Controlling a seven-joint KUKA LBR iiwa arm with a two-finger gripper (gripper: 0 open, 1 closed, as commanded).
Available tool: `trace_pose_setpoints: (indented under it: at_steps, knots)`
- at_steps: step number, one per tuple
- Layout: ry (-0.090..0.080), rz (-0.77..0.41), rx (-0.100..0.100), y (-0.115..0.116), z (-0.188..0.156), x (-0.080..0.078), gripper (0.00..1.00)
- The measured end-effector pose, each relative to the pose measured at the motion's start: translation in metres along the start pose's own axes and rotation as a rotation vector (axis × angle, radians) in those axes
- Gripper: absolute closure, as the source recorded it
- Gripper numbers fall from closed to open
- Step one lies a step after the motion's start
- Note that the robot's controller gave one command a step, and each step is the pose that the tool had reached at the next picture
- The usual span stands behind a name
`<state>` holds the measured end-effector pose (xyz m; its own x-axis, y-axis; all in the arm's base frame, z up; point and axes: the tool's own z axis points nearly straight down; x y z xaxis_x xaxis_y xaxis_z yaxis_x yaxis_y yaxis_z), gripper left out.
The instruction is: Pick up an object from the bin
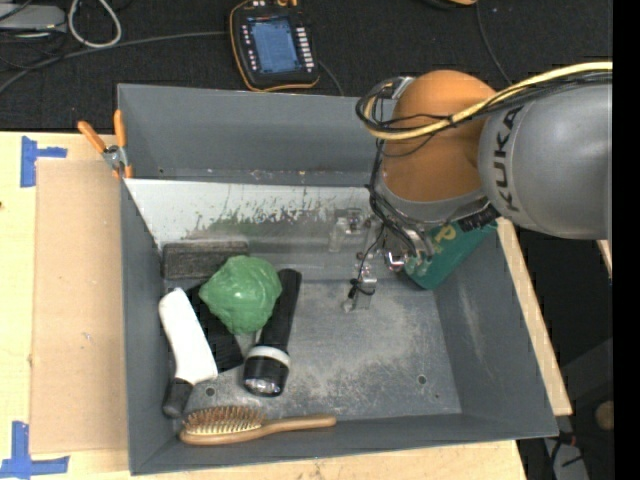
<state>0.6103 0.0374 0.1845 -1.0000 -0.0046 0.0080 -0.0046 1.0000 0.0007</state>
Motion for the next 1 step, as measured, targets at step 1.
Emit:
trace_pose_setpoints:
  at_steps: [1]
  knots:
    - [-0.007,0.001,0.000,-0.0004,-0.0041,-0.0016,0.00]
